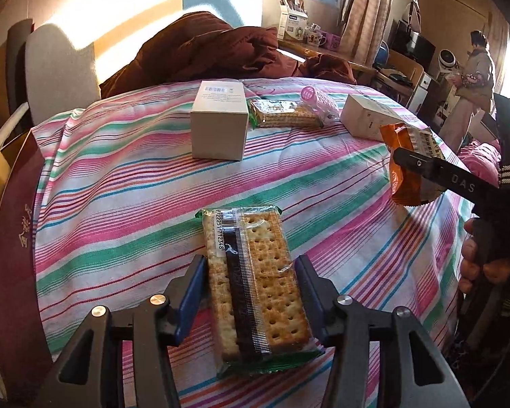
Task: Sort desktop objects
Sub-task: 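Grasp the orange-and-white snack bag with the right tool, then lift the cracker pack and snack bag and carry them toward the gold tray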
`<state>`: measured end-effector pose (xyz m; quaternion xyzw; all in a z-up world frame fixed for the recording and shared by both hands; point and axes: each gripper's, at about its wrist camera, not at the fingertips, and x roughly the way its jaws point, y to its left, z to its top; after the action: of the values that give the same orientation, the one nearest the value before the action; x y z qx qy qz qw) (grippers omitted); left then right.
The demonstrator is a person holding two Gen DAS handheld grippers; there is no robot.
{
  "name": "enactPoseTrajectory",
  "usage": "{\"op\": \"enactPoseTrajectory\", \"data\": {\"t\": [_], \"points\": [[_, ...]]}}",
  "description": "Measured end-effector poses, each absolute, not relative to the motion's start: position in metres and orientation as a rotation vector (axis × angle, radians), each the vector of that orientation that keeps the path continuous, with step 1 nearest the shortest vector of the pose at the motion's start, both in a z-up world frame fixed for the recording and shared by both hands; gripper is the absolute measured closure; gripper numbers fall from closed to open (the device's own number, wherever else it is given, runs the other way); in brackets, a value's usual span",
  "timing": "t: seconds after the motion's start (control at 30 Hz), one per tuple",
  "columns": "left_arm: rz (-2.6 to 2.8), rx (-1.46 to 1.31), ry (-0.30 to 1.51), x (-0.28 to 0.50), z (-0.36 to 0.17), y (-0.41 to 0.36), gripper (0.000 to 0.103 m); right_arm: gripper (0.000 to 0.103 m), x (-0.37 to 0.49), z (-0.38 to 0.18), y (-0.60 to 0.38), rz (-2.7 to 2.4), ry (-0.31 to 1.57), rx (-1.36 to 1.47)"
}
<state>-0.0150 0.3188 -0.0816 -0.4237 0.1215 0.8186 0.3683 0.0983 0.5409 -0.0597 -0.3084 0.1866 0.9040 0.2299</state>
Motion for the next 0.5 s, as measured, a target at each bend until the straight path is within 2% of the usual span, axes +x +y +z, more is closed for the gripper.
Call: {"op": "enactPoseTrajectory", "data": {"t": [0.13,0.37,0.43,0.5], "points": [[2.124,-1.098,0.317,-0.011,-0.080,0.303,0.049,0.033,0.095,-0.063,0.513,2.617,0.579,-0.922],[2.165,-1.111,0.323,-0.002,-0.079,0.279,0.049,0.032,0.090,-0.073,0.459,2.745,0.483,-1.072],[2.171,-1.113,0.319,-0.003,-0.079,0.278,0.049,0.029,0.090,-0.073,0.455,2.744,0.454,-1.071],[2.172,-1.112,0.310,-0.004,-0.079,0.279,0.049,0.018,0.091,-0.072,0.453,2.722,0.420,-1.050]]}}
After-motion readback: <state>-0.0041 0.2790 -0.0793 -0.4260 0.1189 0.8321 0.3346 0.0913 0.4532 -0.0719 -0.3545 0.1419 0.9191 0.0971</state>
